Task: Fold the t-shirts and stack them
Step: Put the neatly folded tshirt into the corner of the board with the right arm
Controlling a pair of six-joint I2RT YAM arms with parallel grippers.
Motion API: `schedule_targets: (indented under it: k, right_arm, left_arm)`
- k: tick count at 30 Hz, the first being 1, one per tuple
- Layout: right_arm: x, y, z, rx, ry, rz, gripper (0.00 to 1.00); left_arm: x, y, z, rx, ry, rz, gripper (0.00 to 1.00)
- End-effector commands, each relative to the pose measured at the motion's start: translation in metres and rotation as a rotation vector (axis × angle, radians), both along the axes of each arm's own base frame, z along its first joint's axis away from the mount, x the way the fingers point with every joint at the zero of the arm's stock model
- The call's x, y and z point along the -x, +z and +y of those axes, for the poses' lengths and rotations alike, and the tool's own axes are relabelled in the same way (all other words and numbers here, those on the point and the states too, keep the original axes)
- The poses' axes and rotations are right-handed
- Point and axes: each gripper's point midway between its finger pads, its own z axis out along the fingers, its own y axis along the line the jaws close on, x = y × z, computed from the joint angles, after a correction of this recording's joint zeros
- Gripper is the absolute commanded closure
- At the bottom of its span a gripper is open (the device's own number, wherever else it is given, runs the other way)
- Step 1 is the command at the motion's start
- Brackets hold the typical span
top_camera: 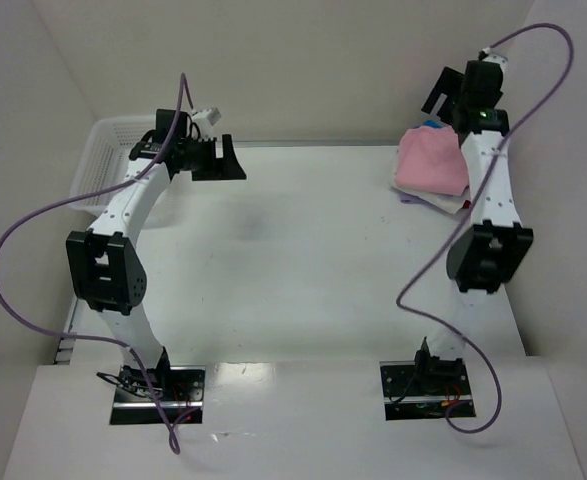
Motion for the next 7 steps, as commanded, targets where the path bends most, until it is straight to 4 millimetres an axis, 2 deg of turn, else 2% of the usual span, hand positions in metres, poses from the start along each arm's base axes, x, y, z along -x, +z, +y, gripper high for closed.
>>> schedule_targets:
  k: [1, 2, 4, 7]
  right_arm:
    - [0.06, 0.044, -0.005, 0.047, -0.1, -0.109, 0.0]
    - [0.082, 0.063, -0.003, 0.04, -0.108, -0.148, 0.0]
    - [0.109, 0.036, -0.005, 0.014, -0.13, -0.092, 0.0]
    - [0.146, 0.017, -0.002, -0.019, -0.129, -0.066, 0.0]
  left_arm:
    - [0.015, 0.044, 0.004, -0.01, -0.019, -0.127, 0.11]
    - [0.02, 0.051, 0.005, -0.011, -0.018, -0.143, 0.11]
    - [0.027, 0.053, 0.008, -0.024, -0.013, -0.148, 0.1]
    - [0.04, 0.056, 0.011, -0.033, -0.005, -0.15, 0.09]
